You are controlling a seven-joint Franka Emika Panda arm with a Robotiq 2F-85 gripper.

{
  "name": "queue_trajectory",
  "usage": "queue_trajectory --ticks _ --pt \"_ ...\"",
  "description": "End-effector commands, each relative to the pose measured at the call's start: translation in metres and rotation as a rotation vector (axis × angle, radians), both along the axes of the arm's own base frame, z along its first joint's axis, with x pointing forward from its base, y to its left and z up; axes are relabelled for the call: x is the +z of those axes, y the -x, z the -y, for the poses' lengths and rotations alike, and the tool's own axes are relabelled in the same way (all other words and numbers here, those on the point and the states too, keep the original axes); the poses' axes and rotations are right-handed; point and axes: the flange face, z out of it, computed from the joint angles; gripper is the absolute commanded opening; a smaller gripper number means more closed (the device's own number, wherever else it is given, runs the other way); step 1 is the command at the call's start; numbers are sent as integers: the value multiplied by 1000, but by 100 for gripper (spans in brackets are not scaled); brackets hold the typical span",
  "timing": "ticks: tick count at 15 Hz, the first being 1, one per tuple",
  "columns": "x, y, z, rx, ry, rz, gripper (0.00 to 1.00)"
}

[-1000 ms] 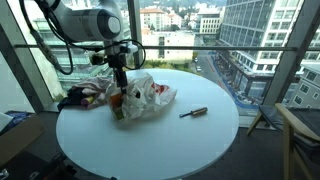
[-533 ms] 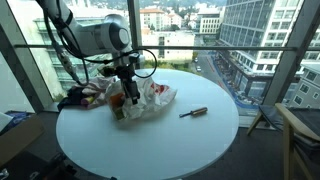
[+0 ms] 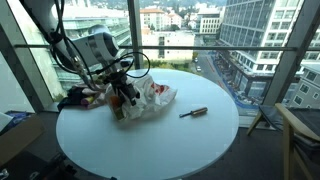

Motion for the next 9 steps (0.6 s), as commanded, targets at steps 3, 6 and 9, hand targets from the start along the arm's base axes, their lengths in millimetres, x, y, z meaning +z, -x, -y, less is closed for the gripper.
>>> queue_trajectory --ticks 3,6,9 --pt "2 6 -21 103 61 48 100" --pt "-9 4 -26 167 175 91 100" --pt "-21 10 -37 218 272 141 100"
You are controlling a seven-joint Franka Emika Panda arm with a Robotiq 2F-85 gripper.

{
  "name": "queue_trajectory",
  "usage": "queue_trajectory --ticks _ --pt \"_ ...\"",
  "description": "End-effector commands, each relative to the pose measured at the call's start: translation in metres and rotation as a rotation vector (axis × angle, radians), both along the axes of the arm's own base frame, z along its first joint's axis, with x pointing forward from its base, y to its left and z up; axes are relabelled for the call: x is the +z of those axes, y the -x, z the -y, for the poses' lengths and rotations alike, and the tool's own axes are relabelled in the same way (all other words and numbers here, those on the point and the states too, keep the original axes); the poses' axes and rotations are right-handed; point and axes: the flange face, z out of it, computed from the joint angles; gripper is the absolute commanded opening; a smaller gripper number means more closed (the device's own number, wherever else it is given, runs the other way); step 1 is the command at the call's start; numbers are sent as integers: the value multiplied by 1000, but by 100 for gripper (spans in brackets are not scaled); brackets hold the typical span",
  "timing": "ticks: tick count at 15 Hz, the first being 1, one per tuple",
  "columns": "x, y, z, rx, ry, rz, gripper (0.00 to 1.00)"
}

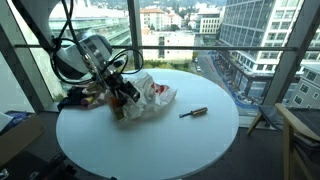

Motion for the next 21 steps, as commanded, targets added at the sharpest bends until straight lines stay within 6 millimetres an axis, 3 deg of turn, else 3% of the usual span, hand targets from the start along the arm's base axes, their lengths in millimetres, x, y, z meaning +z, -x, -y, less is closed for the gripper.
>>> queue_trajectory --ticks 1,5,13,14,16,21 --pt "-13 3 -17 41 85 51 100" --pt "-29 11 -28 59 74 0 100" --pt "-46 12 -33 102 237 150 98" --pt "-48 13 -33 101 252 155 73" --pt "-52 17 -34 92 275 158 73" --pt "-49 19 -36 -16 279 173 34"
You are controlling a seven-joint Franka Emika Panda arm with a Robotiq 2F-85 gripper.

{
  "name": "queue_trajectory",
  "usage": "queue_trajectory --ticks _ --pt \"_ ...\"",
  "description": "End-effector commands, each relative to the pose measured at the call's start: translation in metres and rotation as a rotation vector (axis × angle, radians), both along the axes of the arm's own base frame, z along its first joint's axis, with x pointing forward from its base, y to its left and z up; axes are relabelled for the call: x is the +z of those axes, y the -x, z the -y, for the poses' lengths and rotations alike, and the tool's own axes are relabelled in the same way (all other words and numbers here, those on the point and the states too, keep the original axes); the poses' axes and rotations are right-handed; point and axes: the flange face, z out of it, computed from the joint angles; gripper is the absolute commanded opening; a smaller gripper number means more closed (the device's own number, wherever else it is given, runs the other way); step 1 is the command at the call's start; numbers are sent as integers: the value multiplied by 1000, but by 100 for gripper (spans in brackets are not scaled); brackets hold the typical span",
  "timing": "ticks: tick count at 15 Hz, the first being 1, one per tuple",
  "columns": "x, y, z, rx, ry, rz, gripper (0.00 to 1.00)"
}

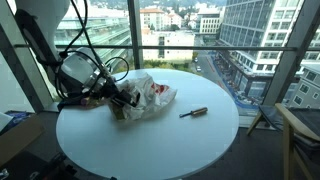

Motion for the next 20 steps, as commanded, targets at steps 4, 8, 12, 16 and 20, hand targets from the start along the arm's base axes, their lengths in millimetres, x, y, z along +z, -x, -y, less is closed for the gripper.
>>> queue_trajectory --ticks 4,8,12,16,20 --pt "12 -9 4 -244 2 49 10" --pt "20 -18 11 -426 46 60 11" --pt "35 -27 17 -632 68 -51 13" --pt "63 -39 24 -781 -10 -233 11" --pt "90 -44 31 -967 54 -282 12"
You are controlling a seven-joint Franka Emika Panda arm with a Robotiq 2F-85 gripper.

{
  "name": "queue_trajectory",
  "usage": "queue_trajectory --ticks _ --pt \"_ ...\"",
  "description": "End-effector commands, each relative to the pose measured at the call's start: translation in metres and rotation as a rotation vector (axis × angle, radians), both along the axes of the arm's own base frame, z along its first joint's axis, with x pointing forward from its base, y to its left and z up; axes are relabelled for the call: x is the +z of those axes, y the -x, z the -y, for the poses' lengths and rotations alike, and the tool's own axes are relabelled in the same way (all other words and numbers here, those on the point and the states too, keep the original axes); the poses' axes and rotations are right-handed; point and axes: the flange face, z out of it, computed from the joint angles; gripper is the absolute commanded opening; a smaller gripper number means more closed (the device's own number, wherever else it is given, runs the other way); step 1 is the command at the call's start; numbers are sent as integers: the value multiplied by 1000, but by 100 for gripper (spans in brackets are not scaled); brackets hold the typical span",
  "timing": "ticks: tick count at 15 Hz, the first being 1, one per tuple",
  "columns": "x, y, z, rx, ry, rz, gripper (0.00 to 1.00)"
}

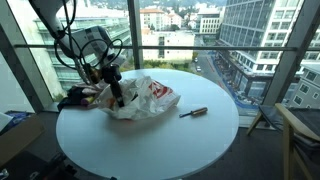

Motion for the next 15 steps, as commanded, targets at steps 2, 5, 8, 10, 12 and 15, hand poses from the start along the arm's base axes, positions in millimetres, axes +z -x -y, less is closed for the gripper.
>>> queue_trajectory --ticks 2,5,8,10,12,15 --pt "35 -9 2 -158 67 -69 12" --pt "57 -12 -2 -185 81 -33 11" --pt "79 -14 -13 -191 105 55 12" --pt "92 -11 -22 -192 136 118 12" --pt "101 -8 -29 -191 187 185 12" --pt "96 -11 -19 -230 304 239 11"
